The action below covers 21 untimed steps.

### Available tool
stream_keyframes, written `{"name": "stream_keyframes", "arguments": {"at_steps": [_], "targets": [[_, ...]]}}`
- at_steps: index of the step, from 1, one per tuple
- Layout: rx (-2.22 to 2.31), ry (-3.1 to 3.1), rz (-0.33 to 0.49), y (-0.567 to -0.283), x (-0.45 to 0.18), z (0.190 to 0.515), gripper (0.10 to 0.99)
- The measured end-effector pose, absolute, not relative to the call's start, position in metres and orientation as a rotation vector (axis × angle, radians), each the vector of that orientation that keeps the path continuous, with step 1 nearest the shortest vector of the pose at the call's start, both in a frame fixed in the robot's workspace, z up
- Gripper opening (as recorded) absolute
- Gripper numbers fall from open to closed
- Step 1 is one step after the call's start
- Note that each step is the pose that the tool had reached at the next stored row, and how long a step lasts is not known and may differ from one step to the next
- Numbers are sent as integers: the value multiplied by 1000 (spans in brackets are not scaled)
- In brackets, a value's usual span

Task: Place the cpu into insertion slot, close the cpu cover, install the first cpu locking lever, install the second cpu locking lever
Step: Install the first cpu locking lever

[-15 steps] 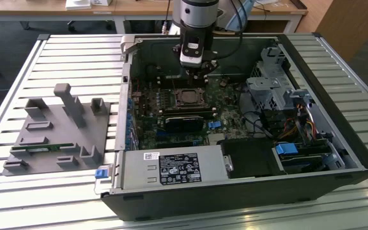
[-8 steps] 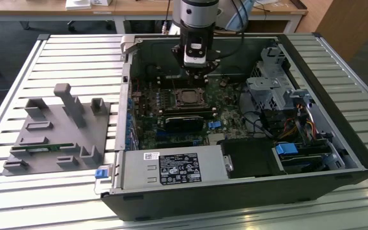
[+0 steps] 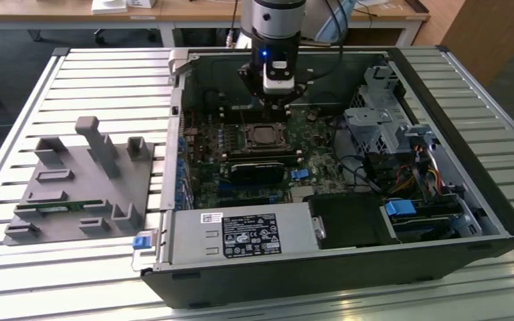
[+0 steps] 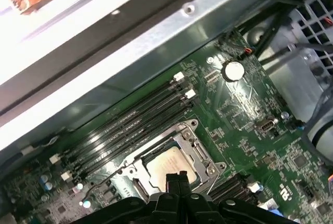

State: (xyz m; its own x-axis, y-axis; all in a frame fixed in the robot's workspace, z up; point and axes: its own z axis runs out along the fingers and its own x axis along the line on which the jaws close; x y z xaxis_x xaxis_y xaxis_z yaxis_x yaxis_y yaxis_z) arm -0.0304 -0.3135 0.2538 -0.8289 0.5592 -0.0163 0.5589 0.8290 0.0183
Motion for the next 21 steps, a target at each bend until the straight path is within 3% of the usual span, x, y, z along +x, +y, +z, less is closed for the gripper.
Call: {"name": "stream_keyframes", "arguments": {"at_steps": [21], "targets": [[499,3082,24,-313,-30,254,106]]}}
